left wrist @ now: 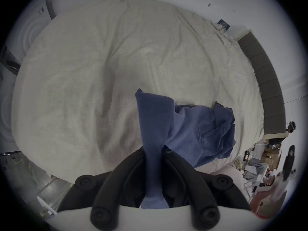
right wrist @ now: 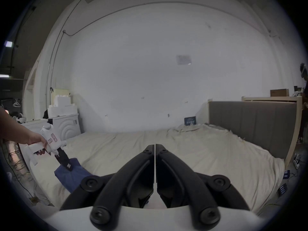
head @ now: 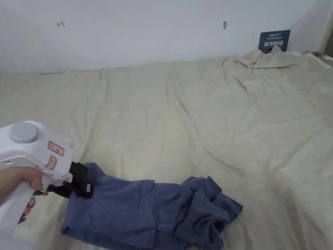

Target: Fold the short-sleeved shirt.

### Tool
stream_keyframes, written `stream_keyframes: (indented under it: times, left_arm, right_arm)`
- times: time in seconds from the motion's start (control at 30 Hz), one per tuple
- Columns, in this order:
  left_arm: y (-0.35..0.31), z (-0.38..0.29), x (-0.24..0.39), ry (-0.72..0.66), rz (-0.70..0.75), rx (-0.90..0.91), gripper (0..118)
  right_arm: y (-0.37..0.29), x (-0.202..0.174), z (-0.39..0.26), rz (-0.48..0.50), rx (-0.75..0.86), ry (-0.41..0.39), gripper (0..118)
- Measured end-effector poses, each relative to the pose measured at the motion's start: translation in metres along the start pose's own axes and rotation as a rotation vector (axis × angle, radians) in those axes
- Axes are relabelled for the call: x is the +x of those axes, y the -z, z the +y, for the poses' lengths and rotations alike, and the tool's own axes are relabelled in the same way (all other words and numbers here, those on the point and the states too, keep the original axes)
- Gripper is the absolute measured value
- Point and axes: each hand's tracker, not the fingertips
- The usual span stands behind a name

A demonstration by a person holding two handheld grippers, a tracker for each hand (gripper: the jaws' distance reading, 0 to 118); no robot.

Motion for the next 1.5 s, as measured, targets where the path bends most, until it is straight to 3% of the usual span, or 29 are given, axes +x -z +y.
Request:
stream_keyframes:
  times: [0.13, 0.27, 0.57, 0.77, 0.8, 0.93, 1.0, 1.07, 1.1, 1.17, 1.2, 1.23, 1.27, 1.33, 1.4, 1.5]
  left_arm:
    - [0.008, 0.012, 0.048, -0.025, 0.021, -0.050, 12]
    - [0.028, 0.021, 0.114, 0.062, 0.048, -0.072, 12]
    - [0.108, 0.024, 0.228, 0.044, -0.134, -0.164, 12]
    - [0.145, 0.016, 0.256, 0.048, -0.104, -0.201, 14]
    - [0.147, 0.016, 0.254, 0.045, -0.105, -0.198, 18]
    - [0.142, 0.013, 0.247, -0.069, -0.401, -0.167, 86]
    - [0.129, 0.005, 0.250, -0.077, -0.560, -0.175, 89]
    - [0.115, 0.002, 0.248, -0.001, -0.638, -0.185, 89]
    - [0.106, 0.002, 0.249, 0.032, -0.654, -0.185, 89]
    - [0.082, -0.003, 0.246, 0.093, -0.534, -0.090, 89]
    - [0.071, -0.007, 0.245, 0.115, -0.464, -0.026, 88]
    - [0.059, -0.010, 0.244, 0.160, -0.340, 0.060, 81]
    - [0.052, -0.016, 0.245, 0.197, -0.207, 0.126, 61]
    - [0.056, -0.028, 0.250, 0.312, 0.027, 0.200, 5]
    - [0.076, -0.033, 0.253, 0.390, 0.170, 0.212, 5]
    - [0.116, -0.034, 0.253, 0.319, 0.075, 0.101, 5]
  right_arm:
    - [-0.003, 0.008, 0.003, 0.013, -0.017, 0.049, 4]
    - [-0.009, 0.011, 0.003, 0.028, -0.021, 0.091, 4]
    - [-0.021, 0.023, -0.002, 0.041, -0.044, 0.162, 4]
    - [-0.022, 0.040, -0.009, 0.041, -0.095, 0.223, 4]
    - [-0.022, 0.041, -0.010, 0.034, -0.100, 0.229, 4]
    - [-0.022, 0.047, -0.014, 0.024, -0.103, 0.272, 4]
    - [-0.022, 0.047, -0.015, 0.022, -0.110, 0.287, 4]
    - [-0.020, 0.048, -0.015, 0.032, -0.120, 0.300, 4]
    - [-0.019, 0.047, -0.015, 0.035, -0.123, 0.301, 4]
    - [-0.018, 0.046, -0.015, 0.039, -0.125, 0.301, 4]
    - [-0.018, 0.046, -0.014, 0.043, -0.125, 0.300, 4]
    - [-0.017, 0.045, -0.013, 0.048, -0.125, 0.298, 4]
    - [-0.018, 0.044, -0.012, 0.052, -0.123, 0.294, 4]
    - [-0.017, 0.044, -0.011, 0.058, -0.119, 0.285, 4]
    - [-0.017, 0.044, -0.011, 0.066, -0.118, 0.280, 4]
    - [-0.014, 0.046, -0.012, 0.077, -0.127, 0.281, 4]
